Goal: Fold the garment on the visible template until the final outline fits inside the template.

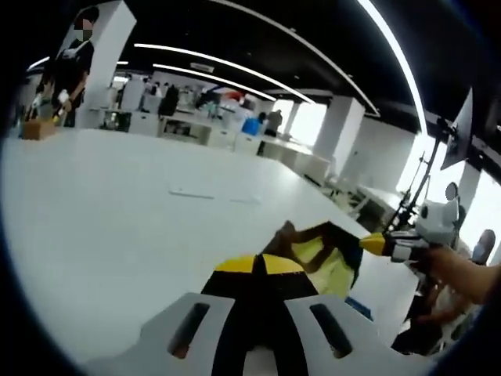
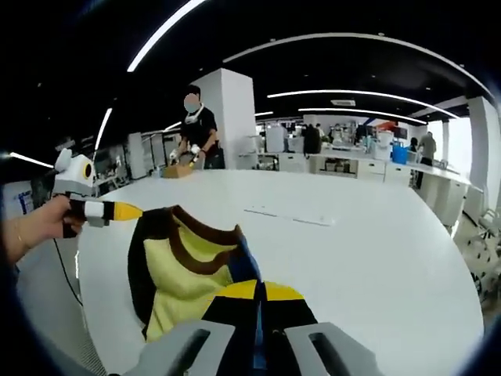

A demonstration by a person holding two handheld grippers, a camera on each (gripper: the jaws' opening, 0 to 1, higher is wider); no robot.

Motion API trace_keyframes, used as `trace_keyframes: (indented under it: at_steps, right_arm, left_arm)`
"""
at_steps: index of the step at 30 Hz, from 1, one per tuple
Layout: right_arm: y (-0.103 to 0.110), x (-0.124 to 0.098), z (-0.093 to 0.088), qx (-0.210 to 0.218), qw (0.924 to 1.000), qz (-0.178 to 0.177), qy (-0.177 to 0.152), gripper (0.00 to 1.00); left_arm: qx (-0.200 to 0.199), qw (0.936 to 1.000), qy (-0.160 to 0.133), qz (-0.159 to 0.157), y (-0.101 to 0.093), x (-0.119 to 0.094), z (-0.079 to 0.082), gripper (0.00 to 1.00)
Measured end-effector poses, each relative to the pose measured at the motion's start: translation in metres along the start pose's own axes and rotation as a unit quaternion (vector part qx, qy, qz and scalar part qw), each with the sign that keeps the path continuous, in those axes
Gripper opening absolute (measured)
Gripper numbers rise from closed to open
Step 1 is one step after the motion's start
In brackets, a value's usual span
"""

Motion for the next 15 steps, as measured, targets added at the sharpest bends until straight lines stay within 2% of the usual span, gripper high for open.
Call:
trace_keyframes:
  at_steps: [4,15]
  right_arm:
    - [-0.006,0.006,0.009,-0.004,1.0,-0.005,-0.006,0.0]
    - [-0.02,0.035,0.033,-0.015,0.9994,-0.023,-0.021,0.0]
  left_arm:
    - [0.003,1.0,-0.009,-0.002,0.003,0.006,0.01,0.0]
    - [0.038,0.9992,-0.008,0.003,0.015,0.032,0.034,0.0]
Point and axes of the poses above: the point that each gripper's makers call its tool centre point, and the gripper's own axes: x roughly forward along the fingers, y roughly to its left, z roughly out of its top, the point moved 8 cm from there along -x, roughly backward along the fingers, and after that the axes turned 11 degrees about -z, right-handed, at the moved point
